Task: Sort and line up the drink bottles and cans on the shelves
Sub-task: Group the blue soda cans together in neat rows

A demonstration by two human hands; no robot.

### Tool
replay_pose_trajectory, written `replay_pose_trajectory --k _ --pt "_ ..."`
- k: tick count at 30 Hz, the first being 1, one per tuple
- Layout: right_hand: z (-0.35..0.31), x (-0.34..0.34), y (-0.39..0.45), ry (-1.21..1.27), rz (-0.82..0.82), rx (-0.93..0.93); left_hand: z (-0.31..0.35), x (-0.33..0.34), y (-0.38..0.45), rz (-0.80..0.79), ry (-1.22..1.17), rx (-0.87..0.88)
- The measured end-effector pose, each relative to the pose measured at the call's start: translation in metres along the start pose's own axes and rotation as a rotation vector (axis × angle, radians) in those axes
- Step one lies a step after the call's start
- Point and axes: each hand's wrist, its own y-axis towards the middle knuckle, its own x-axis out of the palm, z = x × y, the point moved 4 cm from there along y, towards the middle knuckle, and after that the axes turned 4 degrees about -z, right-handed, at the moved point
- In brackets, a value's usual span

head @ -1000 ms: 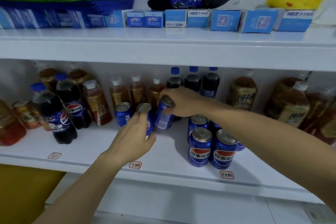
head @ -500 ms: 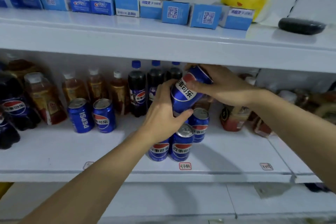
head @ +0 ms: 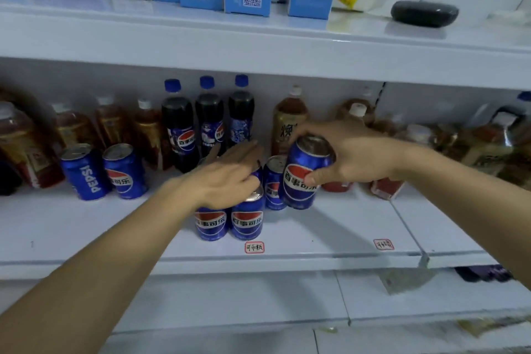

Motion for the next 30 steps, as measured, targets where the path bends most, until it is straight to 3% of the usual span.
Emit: replay_pose_trajectory --k 4,6,10,30 --pt "0.001 0.034 0.011 -0.043 -0.098 -0.094 -0.008 0.02 0.016 0.138 -0.015 -0.205" --pt "0.003 0.05 0.016 -0.101 -0.117 -0.096 -0.009 0.026 0.02 0.113 0.031 -0.239" --pt "0.01 0.075 0.02 -0.151 -0.129 -0.026 -0.007 0.027 0.019 0.074 0.068 -0.249" --pt "0.021 0.097 0.015 -0.03 -0.017 -0.023 -0.006 0.028 0.018 0.094 0.066 -0.256"
